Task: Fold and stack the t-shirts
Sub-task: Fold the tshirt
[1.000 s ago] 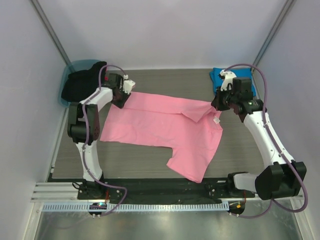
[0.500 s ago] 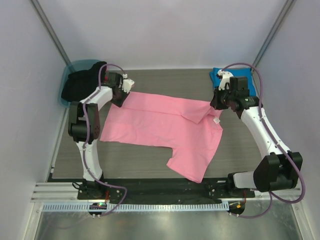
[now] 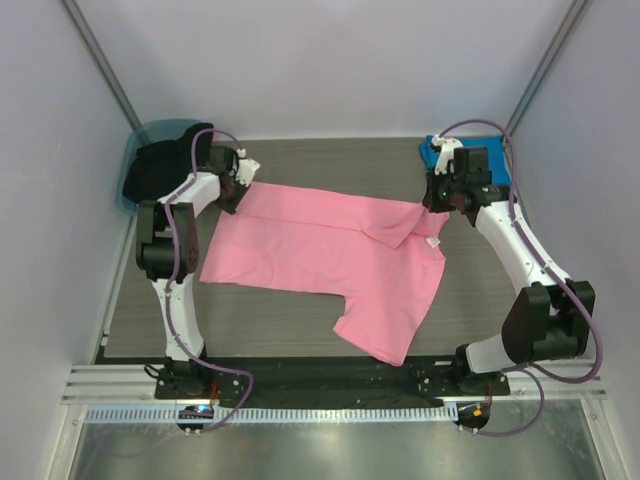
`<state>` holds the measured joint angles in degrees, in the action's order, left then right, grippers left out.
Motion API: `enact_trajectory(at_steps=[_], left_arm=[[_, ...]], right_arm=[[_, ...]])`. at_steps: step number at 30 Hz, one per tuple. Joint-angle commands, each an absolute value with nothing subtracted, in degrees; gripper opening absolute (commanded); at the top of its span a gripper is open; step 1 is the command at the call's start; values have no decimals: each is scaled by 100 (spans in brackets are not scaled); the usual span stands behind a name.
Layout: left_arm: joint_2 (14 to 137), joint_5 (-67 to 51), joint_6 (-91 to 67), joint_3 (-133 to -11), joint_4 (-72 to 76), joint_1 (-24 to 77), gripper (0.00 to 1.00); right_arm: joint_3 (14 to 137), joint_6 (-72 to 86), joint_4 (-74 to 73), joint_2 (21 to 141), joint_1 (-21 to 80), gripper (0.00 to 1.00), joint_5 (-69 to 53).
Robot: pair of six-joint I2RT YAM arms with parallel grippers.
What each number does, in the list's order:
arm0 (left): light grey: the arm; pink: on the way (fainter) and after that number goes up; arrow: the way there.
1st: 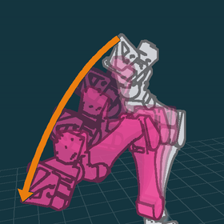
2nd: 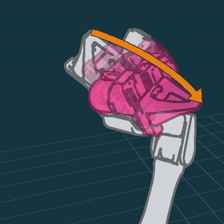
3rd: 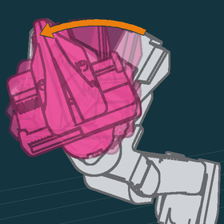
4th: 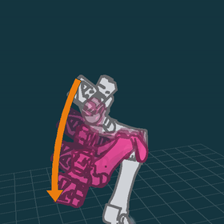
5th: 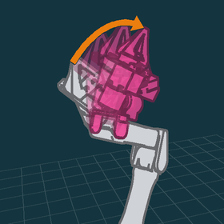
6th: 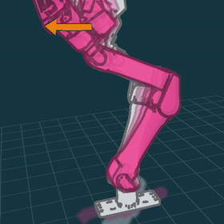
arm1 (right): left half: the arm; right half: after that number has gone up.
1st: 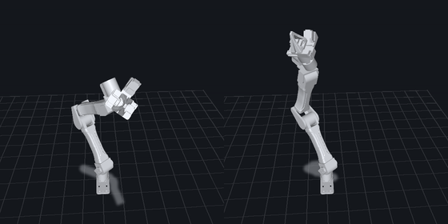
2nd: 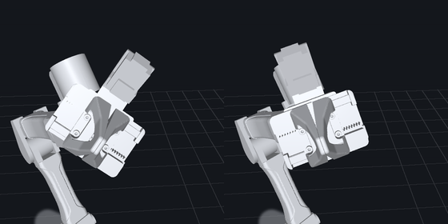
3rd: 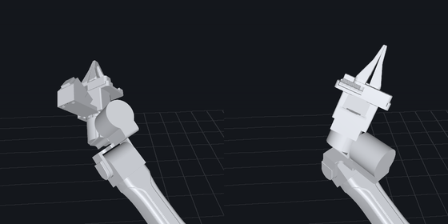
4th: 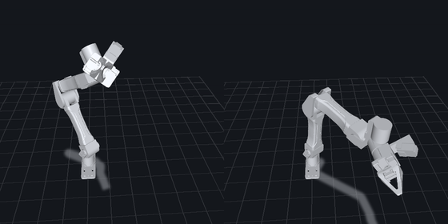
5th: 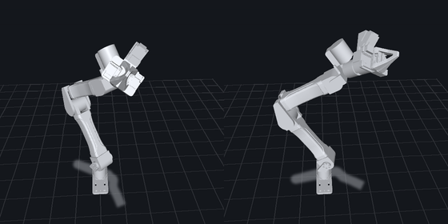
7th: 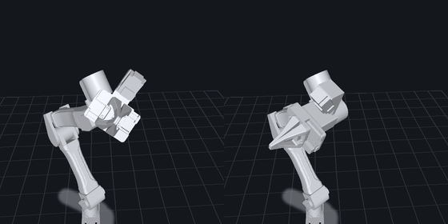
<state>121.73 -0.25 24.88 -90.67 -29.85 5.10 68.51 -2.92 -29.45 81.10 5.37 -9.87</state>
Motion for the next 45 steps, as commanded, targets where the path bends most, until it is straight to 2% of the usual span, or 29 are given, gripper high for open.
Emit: enact_trajectory(at_steps=[1, 2, 4, 6, 10, 14, 19, 25, 45], left_arm=[[12200, 176, 2645, -9079, -2830, 440, 24], [12199, 184, 2646, -9070, -2813, 422, 24], [12182, 202, 2645, -9035, -2813, 413, 24], [12173, 193, 2672, -9018, -2804, 413, 24], [12164, 202, 2654, -9035, -2813, 413, 24], [12138, 211, 2663, -9000, -2812, 413, 24], [12076, 228, 2681, -8930, -2813, 413, 24], [12085, 272, 2707, -8938, -2813, 413, 24], [12120, 351, 2733, -8912, -2821, 545, 23]], right_arm=[[7373, -483, -2584, 8270, 492, 1, -556], [7435, -501, -2575, 8288, 492, 19, -449], [7576, -736, -2584, 8201, 501, 41, -396], [7524, -1175, -2645, 7990, 762, 45, -500], [7111, -2230, -3206, 7664, 1352, 45, -1184], [6540, -2372, -3691, 7787, 1669, 39, -1950], [6161, -2733, -3726, 8138, 1828, 31, -1784], [6328, -2971, -3727, 8858, 1828, 27, -1705], [6803, -2857, -3041, 10028, 1828, 28, -1098]])
